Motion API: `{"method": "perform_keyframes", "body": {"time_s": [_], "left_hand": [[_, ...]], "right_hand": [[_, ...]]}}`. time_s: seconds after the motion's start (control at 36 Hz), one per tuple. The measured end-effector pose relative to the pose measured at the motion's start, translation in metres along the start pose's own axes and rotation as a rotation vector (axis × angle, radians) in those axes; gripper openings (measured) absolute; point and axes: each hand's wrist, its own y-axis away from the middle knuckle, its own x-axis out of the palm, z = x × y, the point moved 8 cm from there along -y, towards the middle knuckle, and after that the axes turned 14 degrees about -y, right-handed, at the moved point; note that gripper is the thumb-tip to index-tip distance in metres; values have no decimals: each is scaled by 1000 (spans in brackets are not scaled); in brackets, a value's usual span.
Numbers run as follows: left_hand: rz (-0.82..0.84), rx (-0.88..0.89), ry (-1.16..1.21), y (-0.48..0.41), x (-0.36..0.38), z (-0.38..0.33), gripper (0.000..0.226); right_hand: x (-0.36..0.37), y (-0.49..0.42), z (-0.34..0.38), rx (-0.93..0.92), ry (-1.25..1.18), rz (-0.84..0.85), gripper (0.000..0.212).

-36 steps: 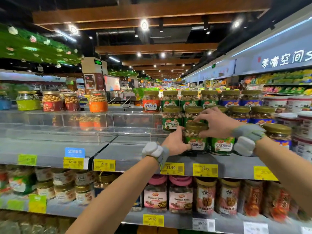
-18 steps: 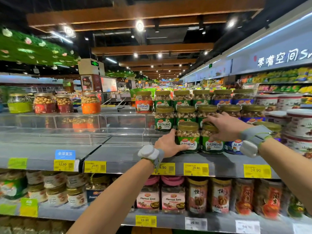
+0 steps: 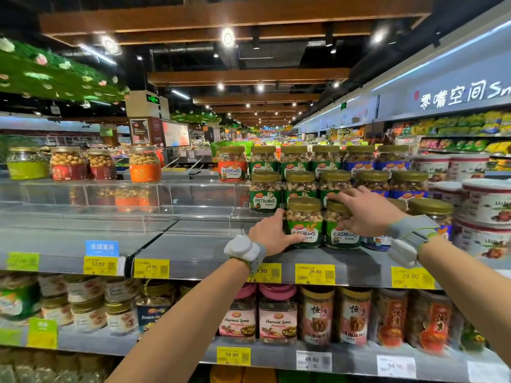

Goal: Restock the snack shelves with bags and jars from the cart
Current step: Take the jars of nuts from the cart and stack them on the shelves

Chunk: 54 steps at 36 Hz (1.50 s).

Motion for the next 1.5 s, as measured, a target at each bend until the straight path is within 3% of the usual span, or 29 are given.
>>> {"method": "perform_keyframes", "body": {"time_s": [0.14,0.22,0.31,0.39,0.53,0.58,0.67,0.81,0.94,1.03,1.17,1.31,1.5], "left_hand": [[-33,4,114,5,-7,-2,108],[-300,2,257,17,-31,-1,79],[-492,17,404,35,-55,-9,48],[-503,176,454,53,-64,-42,34],[-325,324,579,75,-37,-107,48],[-257,330,608,84,-17,-136,49],[-106,298,663,93,26,-176,56],[224,354,700,146,112,-282,54],[471,594,450,215,175,-398,78],[546,750,333,273,208,-470,79],[726,916,170,368,275,-560,51],[802,1142,59,443,303,-645,47],[941,1264,-125,497,365,-693,45]], "right_hand": [[4,8,7,-5,-2,-74,80],[-5,19,15,-50,-111,-243,74],[-22,40,24,-63,-388,-501,42],[-23,65,26,-10,-601,-614,13],[-1,120,5,89,-729,-646,4],[11,153,-13,200,-847,-603,12],[29,209,-44,374,-946,-505,4],[60,350,-111,654,-1125,-412,12],[73,491,-175,850,-1016,-295,33],[85,582,-207,935,-947,-233,49],[97,721,-231,1163,-837,-223,34],[104,835,-266,1382,-768,-245,31],[149,918,-270,1596,-831,-268,25]]}}
